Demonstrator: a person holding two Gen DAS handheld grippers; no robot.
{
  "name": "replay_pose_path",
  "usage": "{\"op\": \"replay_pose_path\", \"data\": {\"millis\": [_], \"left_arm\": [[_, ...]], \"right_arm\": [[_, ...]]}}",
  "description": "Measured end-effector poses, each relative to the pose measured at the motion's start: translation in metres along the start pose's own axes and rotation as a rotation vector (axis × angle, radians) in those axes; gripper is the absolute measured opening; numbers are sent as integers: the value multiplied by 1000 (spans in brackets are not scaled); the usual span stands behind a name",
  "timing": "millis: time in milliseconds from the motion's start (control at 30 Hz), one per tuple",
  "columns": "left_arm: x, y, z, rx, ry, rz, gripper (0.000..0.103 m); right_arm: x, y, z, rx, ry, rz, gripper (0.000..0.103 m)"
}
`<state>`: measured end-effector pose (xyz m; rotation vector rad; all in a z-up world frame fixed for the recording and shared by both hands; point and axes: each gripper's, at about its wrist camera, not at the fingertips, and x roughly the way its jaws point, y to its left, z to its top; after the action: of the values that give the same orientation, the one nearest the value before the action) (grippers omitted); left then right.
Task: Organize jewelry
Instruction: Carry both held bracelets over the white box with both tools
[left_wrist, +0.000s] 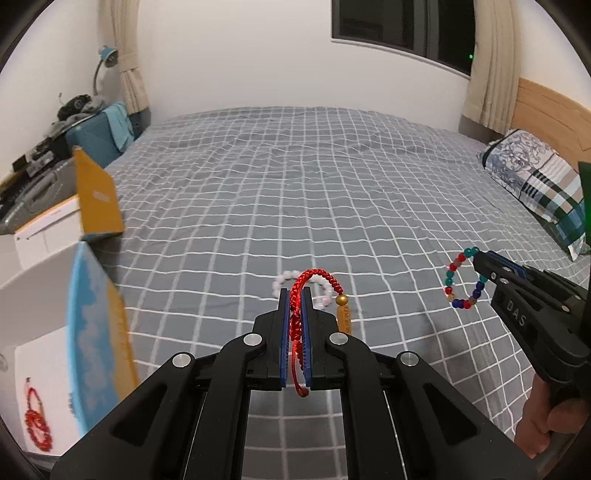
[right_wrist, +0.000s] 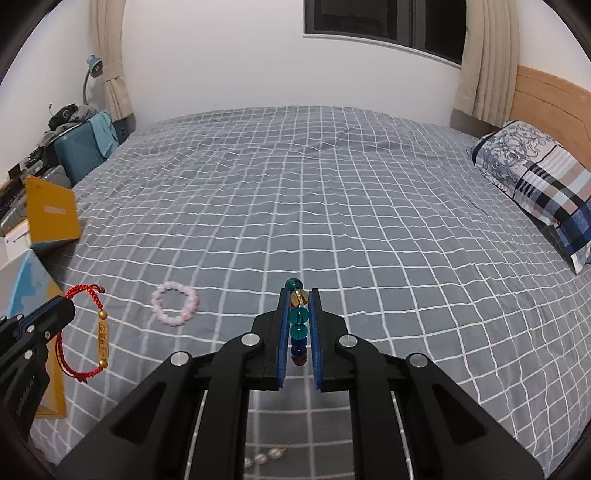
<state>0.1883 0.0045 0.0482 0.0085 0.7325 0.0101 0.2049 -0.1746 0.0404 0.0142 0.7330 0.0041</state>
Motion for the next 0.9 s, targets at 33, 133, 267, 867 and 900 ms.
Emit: {"op": "replay_pose_path", "data": {"millis": [33, 133, 267, 867, 900], "left_arm": [[-6, 5, 1, -5, -4, 5, 6], [-28, 27, 4, -21, -22, 28, 6], [-53, 57, 5, -47, -33, 63, 6], [-128, 227, -33, -208, -24, 229, 7], [-130, 237, -37, -217, -18, 239, 7]], "right_arm": [[-5, 4, 1, -3, -4, 4, 9], [-24, 23, 5, -19, -20, 18, 9], [-44, 50, 12, -34, -29, 45, 9], [-125, 225, 7, -191, -78, 259, 9], [-129, 238, 4, -204, -82, 273, 9]]}}
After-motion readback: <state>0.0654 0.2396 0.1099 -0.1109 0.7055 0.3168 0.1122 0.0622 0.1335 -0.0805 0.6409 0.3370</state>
